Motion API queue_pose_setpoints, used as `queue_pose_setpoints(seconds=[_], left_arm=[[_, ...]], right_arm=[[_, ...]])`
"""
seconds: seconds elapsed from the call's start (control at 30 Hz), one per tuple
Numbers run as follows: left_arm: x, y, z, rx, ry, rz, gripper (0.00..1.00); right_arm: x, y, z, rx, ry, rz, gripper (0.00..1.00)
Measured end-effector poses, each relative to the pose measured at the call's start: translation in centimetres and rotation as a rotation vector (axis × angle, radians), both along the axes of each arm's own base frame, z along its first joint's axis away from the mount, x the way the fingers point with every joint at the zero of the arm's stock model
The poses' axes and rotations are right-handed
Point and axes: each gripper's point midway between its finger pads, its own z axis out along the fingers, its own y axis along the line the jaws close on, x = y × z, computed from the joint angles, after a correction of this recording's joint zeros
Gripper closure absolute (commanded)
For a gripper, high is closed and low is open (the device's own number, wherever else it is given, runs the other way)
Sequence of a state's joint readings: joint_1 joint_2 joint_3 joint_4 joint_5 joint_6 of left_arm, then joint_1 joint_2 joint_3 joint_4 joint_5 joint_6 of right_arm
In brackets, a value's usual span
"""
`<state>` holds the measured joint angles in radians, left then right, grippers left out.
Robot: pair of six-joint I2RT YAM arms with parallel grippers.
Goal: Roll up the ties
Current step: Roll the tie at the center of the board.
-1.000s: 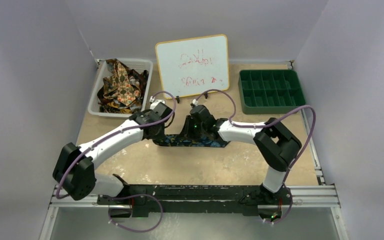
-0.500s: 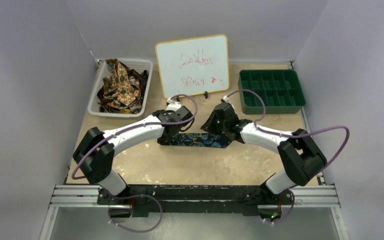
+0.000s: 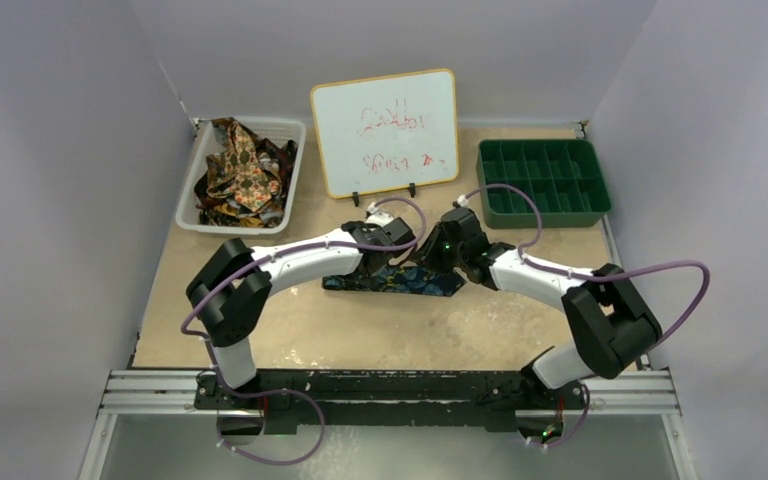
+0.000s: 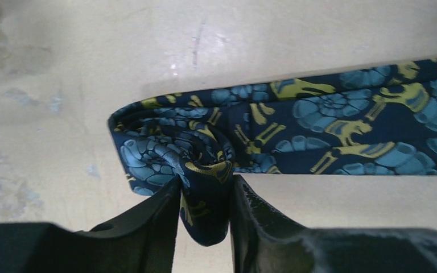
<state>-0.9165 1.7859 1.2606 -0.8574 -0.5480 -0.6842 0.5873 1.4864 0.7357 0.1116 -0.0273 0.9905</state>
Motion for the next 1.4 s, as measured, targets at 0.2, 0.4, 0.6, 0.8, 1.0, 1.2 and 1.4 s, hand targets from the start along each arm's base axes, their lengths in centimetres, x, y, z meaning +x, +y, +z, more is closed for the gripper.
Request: queue_pose_setpoints(seconds=[0.2,0.4,0.6,0.8,1.0,1.2,1.4], left_arm=[[-0.4,-3.0,-0.6,-0.134,0.054,-0.047,0.55],[-0.6,-5.4,0.5,-0.271,0.079,-0.082,0.53],[0.3,-5.0,5.3,-0.463,0.002,-0.069,0.52],[0.9,1.2,8.0,-0.633,-0.097,0.054,0.48],[-0.5,6.0,5.2,-0.715,-0.046,0.182,0.47],[-1.1,9.0,4.2,-0.813,-0.042,0.281,0.47],[-1.5,10.1,3.6,-0.877,-0.042,0.32,0.47]], right_arm=[[-0.3,0.0,0.0,0.011,0.006,0.018,0.66],[-0.7,0.2,0.6,0.036,-0.019,0.054,0.46],[-0.5,1.0,4.1,0.08,-0.171,0.155,0.29],[-0.4,3.3,7.4,0.1,-0.407,0.415,0.01],[-2.0,6.8,7.5,0.028,-0.624,0.707,0.01],[-3.7,12.6,6.7,-0.082,-0.782,0.988,0.01],[-3.9,15.1,3.6,-0.216,-0.837,1.172,0.01]])
